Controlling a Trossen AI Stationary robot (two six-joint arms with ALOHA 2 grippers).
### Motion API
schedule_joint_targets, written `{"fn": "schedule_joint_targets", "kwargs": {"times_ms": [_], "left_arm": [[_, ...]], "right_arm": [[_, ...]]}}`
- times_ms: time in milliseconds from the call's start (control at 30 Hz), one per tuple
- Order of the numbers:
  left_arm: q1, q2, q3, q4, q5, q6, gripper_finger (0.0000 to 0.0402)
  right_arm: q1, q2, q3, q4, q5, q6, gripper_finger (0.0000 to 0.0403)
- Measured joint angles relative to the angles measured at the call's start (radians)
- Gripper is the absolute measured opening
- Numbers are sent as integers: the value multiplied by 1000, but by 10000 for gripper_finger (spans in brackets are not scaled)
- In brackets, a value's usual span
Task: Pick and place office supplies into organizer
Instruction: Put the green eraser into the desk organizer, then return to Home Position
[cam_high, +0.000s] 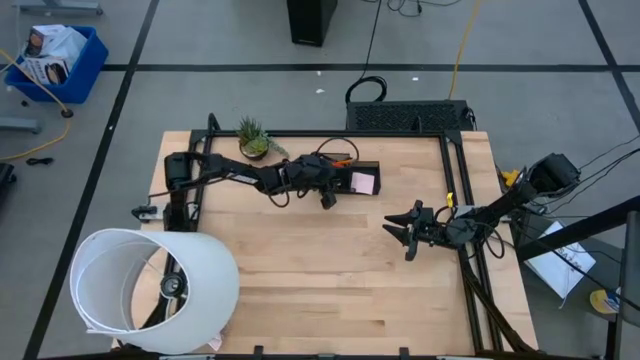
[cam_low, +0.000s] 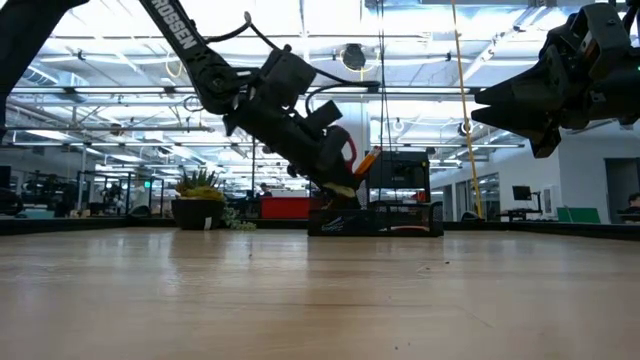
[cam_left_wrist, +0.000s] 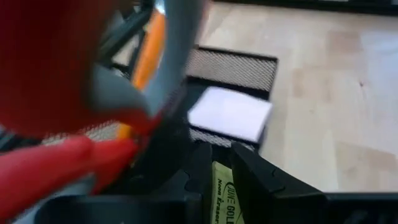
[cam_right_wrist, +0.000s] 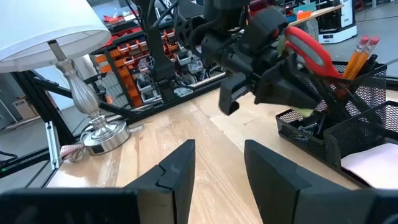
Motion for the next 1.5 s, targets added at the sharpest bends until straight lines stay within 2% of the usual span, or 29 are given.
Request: {"fn": "schedule_joint_targets", "kwargs": {"times_ms": [333, 600, 733, 1167, 1300, 1500], "left_arm": [[8, 6, 1, 11, -24, 20, 63], [17, 6, 1, 11, 5, 19, 144], [15, 6, 1, 11, 5, -1, 166], [-44, -28, -10, -34, 33, -62, 169], [-68, -94, -68, -16, 57, -78, 170], [-121, -227, -230, 98, 62, -88, 171]], "right_arm": [[0, 0, 0, 0, 0, 0, 132], [0, 0, 0, 0, 0, 0, 132], [0, 0, 0, 0, 0, 0, 132], [0, 0, 0, 0, 0, 0, 132], [0, 0, 0, 0, 0, 0, 132], [0, 0, 0, 0, 0, 0, 132]]}}
